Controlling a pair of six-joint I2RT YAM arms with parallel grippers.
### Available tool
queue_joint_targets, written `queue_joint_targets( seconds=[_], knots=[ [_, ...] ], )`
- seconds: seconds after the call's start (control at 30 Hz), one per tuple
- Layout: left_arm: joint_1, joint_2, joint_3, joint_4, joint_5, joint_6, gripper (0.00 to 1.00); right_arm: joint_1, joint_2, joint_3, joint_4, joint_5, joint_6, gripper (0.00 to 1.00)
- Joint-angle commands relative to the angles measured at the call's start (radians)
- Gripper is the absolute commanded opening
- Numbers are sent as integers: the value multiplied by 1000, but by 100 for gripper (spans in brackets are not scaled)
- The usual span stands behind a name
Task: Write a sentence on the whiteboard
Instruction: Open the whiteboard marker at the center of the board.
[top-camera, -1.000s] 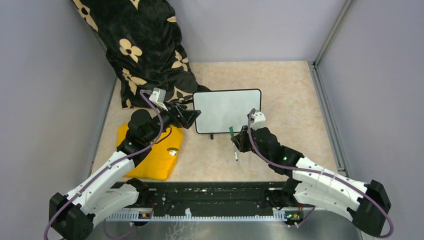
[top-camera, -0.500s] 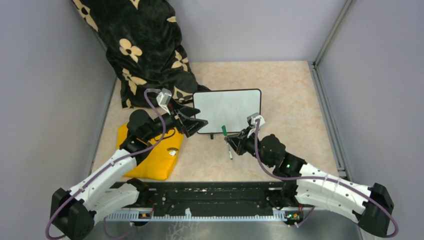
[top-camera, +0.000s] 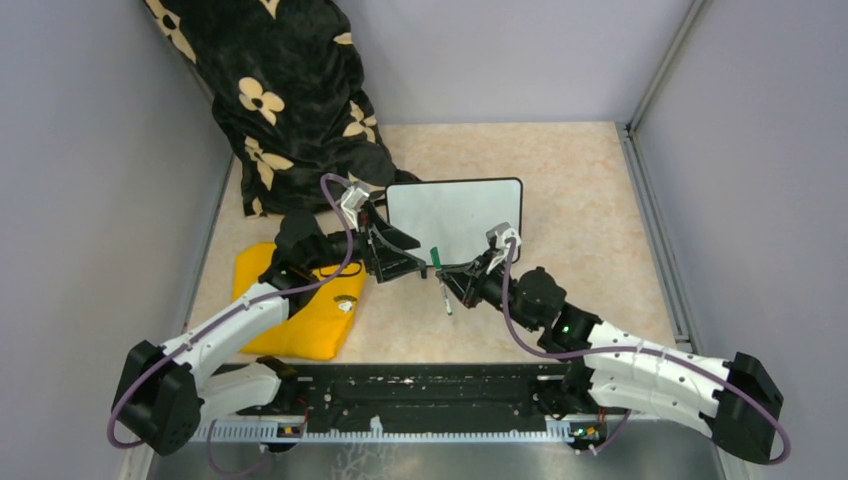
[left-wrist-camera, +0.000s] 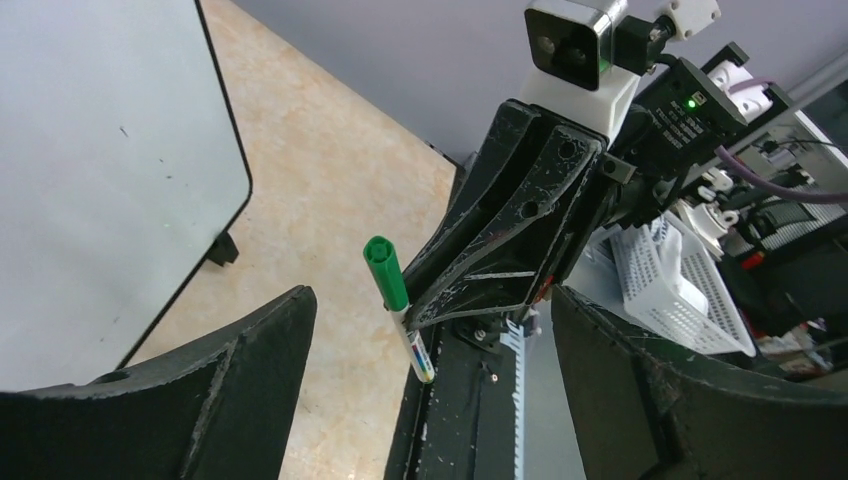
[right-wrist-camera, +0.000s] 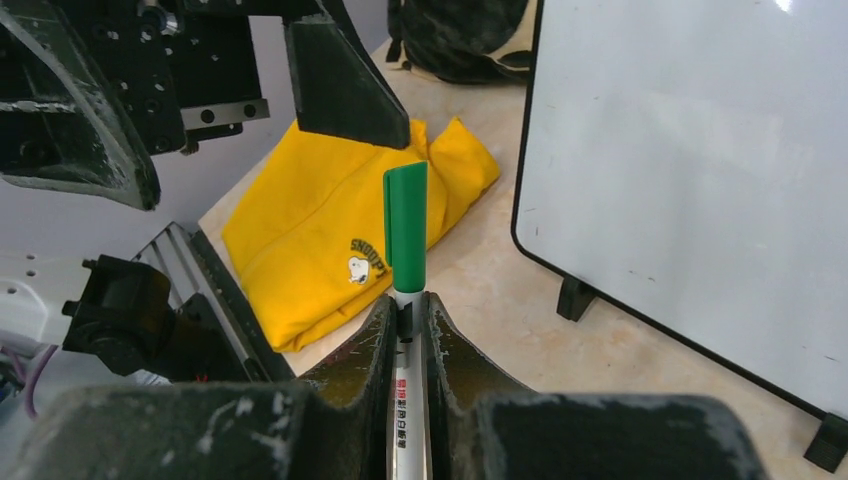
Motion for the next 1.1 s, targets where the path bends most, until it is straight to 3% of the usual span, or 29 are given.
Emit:
queue_joint_targets(
  seconds=[0.0,0.3,0.7,0.87,1.07],
  knots=[
    [-2,30,30,76,108,-44,91,21,38,78,106,-63,-9,0],
    [-16,44,26,105,135,-48,76,31,73,112,153,-105,3,0],
    [-17,43,18,133,143,-56,43,50,100,139,156,-125,-6,0],
    [-17,40,17,140,144,-60,37,55,99,134,148,-124,-8,0],
    [-16,36,16,141,144,-54,15,60,96,129,147,-147,-6,0]
  ],
)
